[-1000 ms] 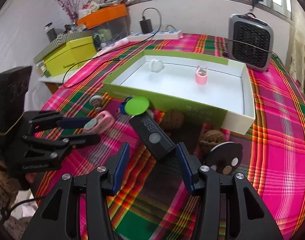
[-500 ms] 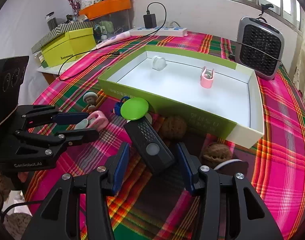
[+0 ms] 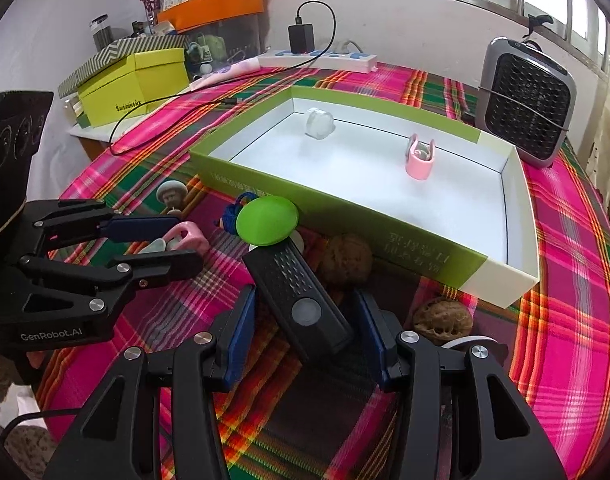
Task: Organize objects
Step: 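Grasp the pink-and-mint holder with the left tool while the right tool grasps the black device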
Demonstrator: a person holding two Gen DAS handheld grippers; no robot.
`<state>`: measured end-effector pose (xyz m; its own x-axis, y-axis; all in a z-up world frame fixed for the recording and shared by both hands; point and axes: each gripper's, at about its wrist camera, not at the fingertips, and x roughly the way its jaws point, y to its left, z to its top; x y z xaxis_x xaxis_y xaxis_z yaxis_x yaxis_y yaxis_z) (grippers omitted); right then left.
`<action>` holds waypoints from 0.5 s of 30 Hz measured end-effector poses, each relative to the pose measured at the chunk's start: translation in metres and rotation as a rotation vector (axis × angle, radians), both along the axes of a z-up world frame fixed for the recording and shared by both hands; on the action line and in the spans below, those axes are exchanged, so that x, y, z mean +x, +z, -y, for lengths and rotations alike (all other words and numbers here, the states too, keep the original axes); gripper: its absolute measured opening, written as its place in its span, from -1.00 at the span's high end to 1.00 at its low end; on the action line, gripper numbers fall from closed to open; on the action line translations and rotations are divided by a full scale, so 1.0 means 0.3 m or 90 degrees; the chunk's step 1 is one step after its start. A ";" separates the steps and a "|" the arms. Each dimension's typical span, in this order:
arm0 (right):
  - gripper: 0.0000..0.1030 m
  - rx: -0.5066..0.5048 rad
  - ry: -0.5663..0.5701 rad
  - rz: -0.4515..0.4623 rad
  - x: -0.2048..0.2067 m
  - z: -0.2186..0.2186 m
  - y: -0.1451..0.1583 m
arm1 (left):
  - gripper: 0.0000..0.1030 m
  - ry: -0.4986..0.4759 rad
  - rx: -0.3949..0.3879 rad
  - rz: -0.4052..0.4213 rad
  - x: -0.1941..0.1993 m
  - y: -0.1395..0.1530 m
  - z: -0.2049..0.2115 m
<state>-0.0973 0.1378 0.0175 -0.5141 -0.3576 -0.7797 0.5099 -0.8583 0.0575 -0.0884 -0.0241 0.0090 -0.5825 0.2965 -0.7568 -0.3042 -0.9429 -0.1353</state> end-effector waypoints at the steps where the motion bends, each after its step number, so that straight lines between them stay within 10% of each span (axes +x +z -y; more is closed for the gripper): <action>1: 0.05 0.003 0.000 -0.002 0.001 0.002 0.000 | 0.27 0.000 -0.003 -0.001 0.000 0.000 -0.001; 15: 0.35 0.022 0.002 -0.014 0.018 0.014 -0.001 | 0.63 0.018 -0.027 -0.007 -0.002 -0.002 0.004</action>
<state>-0.0920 0.1338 0.0171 -0.5309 -0.3315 -0.7799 0.5129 -0.8583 0.0156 -0.0888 -0.0252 0.0083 -0.5985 0.2475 -0.7619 -0.2783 -0.9561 -0.0920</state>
